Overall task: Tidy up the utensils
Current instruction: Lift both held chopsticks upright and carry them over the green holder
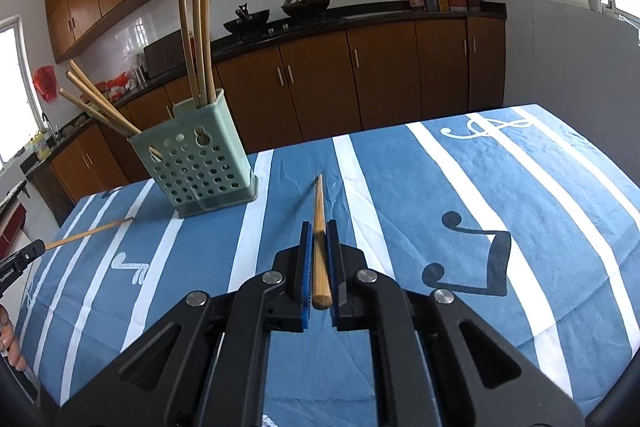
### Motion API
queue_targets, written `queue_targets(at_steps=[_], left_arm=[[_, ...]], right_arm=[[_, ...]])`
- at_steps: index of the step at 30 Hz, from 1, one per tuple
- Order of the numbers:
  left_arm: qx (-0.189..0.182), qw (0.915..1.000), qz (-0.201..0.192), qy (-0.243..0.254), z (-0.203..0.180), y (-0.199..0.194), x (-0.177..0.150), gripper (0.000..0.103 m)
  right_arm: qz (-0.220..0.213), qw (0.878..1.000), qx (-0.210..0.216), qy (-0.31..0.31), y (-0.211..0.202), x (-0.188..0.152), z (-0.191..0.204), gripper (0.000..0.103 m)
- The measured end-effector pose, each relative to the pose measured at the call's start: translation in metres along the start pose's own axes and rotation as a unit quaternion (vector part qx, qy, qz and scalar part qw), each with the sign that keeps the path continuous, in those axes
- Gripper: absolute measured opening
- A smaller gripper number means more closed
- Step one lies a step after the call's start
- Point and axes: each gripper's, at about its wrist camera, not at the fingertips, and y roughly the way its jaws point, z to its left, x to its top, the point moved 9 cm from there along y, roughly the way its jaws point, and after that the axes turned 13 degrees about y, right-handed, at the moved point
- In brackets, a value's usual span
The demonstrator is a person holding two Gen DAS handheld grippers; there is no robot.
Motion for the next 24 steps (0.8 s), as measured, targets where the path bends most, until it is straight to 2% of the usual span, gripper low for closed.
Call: queue_targets(at_steps=[6,17,24], left_arm=[[-0.01,0.999,-0.042,-0.012,0.002,-0.021,0.029,0.008],[-0.029,0.9966,-0.076,0.008,-0.01,-0.042,0.068,0.008],[-0.057,0.9915,-0.115,0.02,-0.031,-0.064,0.108,0.008]], right_arm=[[-0.031,0.999,0.016,-0.002,-0.017,0.022,0.01,0.007],[-0.057,0.997,0.048,-0.017,-0.04,0.055,0.042,0.007],[-0.078,0.992,0.099,-0.021,-0.061,0.087,0.078,0.007]])
